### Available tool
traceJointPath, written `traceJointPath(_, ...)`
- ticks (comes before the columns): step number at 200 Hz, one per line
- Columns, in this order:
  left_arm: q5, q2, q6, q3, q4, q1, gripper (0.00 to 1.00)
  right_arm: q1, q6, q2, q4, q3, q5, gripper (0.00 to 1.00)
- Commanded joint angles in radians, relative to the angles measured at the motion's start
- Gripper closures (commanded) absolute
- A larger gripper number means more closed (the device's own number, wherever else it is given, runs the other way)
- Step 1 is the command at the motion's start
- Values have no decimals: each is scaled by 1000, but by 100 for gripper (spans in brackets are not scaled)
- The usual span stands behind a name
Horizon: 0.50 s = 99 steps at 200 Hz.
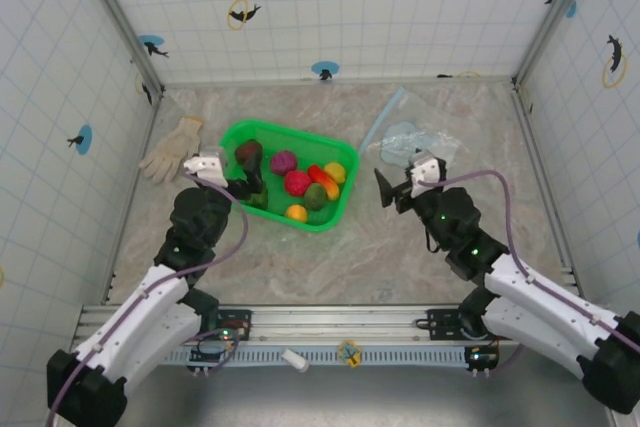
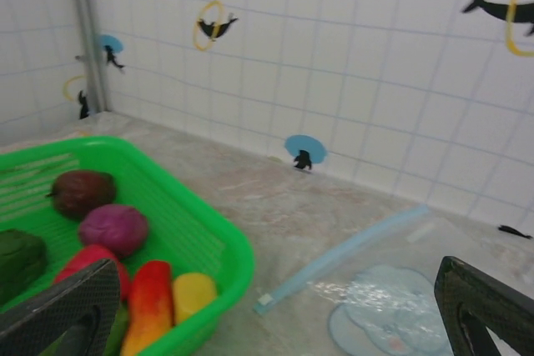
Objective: Place the food in the zip-top bag and seal the zipper
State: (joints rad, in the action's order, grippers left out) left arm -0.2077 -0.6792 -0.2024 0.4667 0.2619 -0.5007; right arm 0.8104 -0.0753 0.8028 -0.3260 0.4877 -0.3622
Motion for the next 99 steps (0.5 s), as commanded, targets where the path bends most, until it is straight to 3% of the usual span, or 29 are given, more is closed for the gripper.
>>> traceJointPath(1,-122,36,-210,120,-477,-67,2,153,37,23,378,180,-290,0)
traceJointPath(12,-34,19,-258,210,-659,-67,2,188,192,48,577,295,-343,0)
traceJointPath(19,57,2,-256,260,-751,-67,2,180,273,63,716,370,-293,0)
traceJointPath(28,155,-20,-245,311,-826,-67,2,152,267,63,799,428,-196,0)
traceJointPath(41,107,-19,-371,319,-901,-68,2,107,361,6,758,379,-253,0)
traceJointPath(50,54,-6,-482,296,-937,-67,2,54,334,-44,688,328,-141,0)
traceJointPath(58,92,6,-489,285,-930,-67,2,4,337,-50,667,317,-43,4)
traceJointPath(78,209,34,-509,249,-886,-67,2,-75,367,99,826,447,13,19)
traceJointPath(99,303,27,-476,227,-928,-67,3,-77,394,217,911,495,136,19)
